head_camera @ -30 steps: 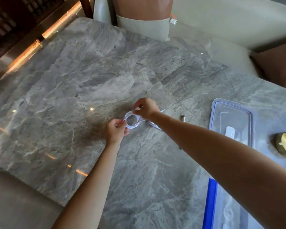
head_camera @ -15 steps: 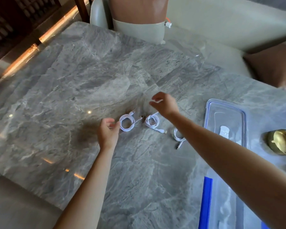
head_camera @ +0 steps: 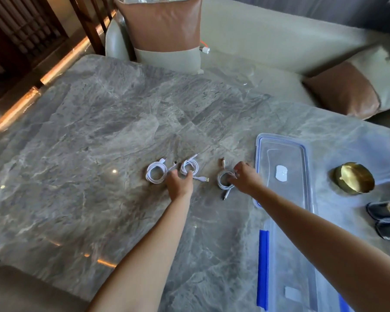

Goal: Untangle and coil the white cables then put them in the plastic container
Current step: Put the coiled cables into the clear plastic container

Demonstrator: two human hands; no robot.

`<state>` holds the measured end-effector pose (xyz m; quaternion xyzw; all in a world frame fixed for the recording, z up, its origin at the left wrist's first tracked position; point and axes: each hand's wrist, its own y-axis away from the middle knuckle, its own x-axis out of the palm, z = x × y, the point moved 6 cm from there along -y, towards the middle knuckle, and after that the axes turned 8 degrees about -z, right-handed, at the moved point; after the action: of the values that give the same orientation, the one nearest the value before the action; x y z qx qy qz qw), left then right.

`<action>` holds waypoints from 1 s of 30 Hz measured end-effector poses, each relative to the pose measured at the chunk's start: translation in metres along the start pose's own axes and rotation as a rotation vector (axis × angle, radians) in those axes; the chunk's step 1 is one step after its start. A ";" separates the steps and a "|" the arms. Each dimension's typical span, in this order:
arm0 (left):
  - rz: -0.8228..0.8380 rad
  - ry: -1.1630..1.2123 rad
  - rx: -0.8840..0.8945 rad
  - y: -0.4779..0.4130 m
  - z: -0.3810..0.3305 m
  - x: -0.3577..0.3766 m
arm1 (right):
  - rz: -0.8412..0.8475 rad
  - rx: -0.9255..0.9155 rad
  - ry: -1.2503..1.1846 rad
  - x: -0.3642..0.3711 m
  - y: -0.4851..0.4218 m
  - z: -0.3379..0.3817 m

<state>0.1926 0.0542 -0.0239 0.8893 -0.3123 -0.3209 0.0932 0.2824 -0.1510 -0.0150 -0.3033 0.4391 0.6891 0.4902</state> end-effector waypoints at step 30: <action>0.338 0.175 -0.140 0.052 0.005 0.002 | 0.008 0.033 -0.648 -0.092 0.064 -0.029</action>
<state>0.1647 0.0120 -0.0101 0.8400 -0.4248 -0.2433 0.2342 0.2522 -0.2228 0.0703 -0.0586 0.2726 0.7445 0.6067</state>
